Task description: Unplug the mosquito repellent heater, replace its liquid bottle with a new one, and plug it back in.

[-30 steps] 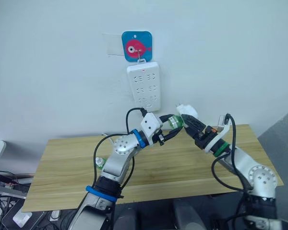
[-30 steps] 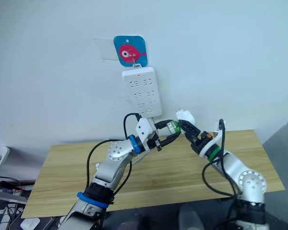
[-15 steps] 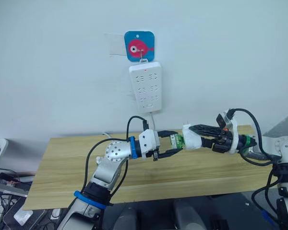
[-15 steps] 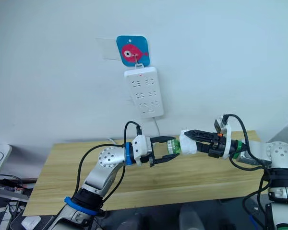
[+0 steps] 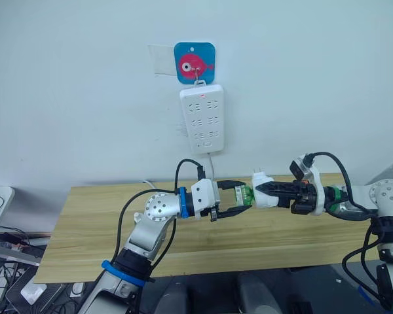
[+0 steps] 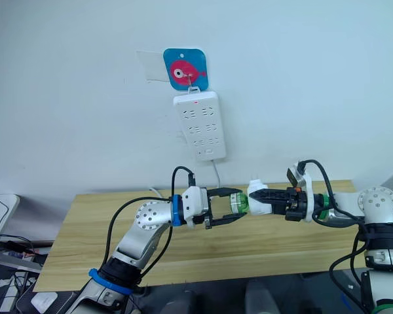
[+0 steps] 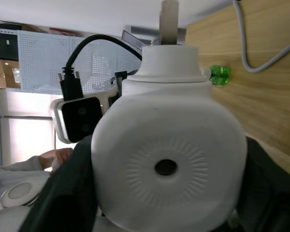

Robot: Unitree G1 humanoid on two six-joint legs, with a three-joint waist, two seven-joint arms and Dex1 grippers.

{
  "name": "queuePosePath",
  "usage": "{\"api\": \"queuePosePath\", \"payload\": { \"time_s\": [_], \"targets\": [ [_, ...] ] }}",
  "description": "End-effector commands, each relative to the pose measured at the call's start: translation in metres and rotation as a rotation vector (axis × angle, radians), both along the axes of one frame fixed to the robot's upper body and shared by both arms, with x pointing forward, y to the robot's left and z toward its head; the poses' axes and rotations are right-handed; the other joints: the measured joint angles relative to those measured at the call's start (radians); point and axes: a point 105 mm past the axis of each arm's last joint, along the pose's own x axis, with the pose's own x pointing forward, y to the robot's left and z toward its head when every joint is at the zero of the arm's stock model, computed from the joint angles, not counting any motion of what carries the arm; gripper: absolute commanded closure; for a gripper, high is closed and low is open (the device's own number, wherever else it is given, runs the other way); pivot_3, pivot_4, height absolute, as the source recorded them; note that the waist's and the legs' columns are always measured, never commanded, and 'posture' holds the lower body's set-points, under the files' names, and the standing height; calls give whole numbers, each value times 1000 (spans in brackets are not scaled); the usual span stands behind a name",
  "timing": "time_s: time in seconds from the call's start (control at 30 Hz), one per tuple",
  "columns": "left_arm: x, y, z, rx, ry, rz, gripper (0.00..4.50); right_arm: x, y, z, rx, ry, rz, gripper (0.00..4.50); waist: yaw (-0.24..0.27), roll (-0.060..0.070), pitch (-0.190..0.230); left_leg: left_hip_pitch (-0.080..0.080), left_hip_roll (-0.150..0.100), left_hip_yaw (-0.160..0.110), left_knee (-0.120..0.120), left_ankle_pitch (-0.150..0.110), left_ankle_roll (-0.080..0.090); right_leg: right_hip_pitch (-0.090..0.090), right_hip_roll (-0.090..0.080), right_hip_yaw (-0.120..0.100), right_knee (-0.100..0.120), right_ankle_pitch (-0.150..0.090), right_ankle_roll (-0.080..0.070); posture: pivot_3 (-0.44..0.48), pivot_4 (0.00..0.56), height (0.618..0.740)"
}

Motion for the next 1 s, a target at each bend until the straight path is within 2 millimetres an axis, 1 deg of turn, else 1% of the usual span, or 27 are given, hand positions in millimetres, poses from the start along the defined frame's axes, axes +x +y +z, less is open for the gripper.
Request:
{"api": "queuePosePath", "payload": {
  "time_s": [0.03, 0.17, 0.27, 0.37, 0.43, 0.5, 0.57, 0.63, 0.7, 0.77, 0.83, 0.9, 0.97, 1.0],
  "targets": [
    [-1, 1, 6, -18, -18, 7, 2173, -3, 3, 17, 34, -58, 52, 1522, 0, 0, 0, 0, 0, 0, 0, 0, 0, 0, 0, 0, 0, 0, 0, -61, 138, 740],
    [-2, 1, 6, -17, -15, -2, 2173, -3, 3, 17, 29, -61, 58, 1522, 1, 0, 0, 0, 0, 0, 0, 0, 0, 0, 0, 0, 0, 0, 0, -62, 135, 740],
    [-2, 1, 11, -72, 87, -3, 2173, -3, 3, 17, 16, -73, 63, 1522, 1, 0, 0, 0, 0, 0, 0, 0, 0, 0, 0, 0, 0, 0, 0, -64, 135, 740],
    [-5, 5, 14, -120, 416, -62, 2173, -8, 4, 16, -20, -106, 94, 1522, 0, 0, 0, 0, 0, -1, 0, 0, 0, 0, 0, 0, 0, 0, 0, -64, 135, 740],
    [-4, 10, 14, -137, 673, -94, 2173, -12, 5, 14, -40, -128, 121, 1522, -2, 0, 0, 0, 0, -1, 0, 0, 0, -1, 0, -1, 1, 0, 0, -69, 140, 740],
    [12, 20, 19, -261, 1064, -83, 2173, -14, 5, 12, -59, -148, 136, 1522, -4, 0, 0, -1, 0, -3, 1, 0, 0, 0, 1, -2, 1, 0, 0, -68, 142, 740],
    [19, 28, 32, -379, 1313, -164, 2173, -13, 4, 11, -63, -159, 142, 1522, -5, -1, 1, -2, 0, -4, 6, 0, 0, 0, 1, -4, 2, 0, 1, -71, 143, 740],
    [15, 32, 33, -348, 1393, -203, 2173, -12, 4, 10, -65, -168, 149, 1522, -6, -1, 1, -3, 1, -6, 10, 0, 1, 1, 3, -4, 2, 0, 2, -76, 144, 740],
    [7, 31, 30, -280, 1409, -216, 2173, -11, 5, 10, -65, -176, 153, 1522, -12, -1, 1, -2, 1, -5, 10, 0, 1, 1, 4, -3, 2, 0, 2, -80, 144, 740],
    [4, 29, 30, -263, 1411, -215, 2173, -9, 6, 12, -56, -182, 152, 1522, -11, -1, 1, -2, 2, -4, 10, 0, 0, 1, 4, -2, 3, 1, 1, -80, 144, 740],
    [6, 29, 32, -271, 1401, -212, 1458, -7, 7, 14, -41, -184, 145, 1522, -6, -1, 1, -2, 2, -5, 10, 0, 0, 0, 4, -2, 3, 1, 1, -86, 146, 740],
    [6, 29, 33, -270, 1387, -212, 964, -5, 7, 16, -31, -183, 138, 1522, -5, -1, 1, -2, 2, -5, 10, 0, 0, 0, 4, -2, 2, 1, 0, -88, 148, 740],
    [9, 31, 31, -266, 1360, -169, 320, -4, 6, 16, -34, -186, 134, 1522, -4, -1, 1, -2, 1, -4, 10, 0, 0, 0, 3, -1, 2, 1, 0, -88, 148, 740],
    [14, 35, 31, -287, 1352, -138, 19, -4, 6, 16, -38, -189, 131, 1522, -3, -1, 1, -2, 1, -4, 10, 0, 0, 0, 3, -1, 2, 1, 0, -88, 148, 740]
  ]
}}
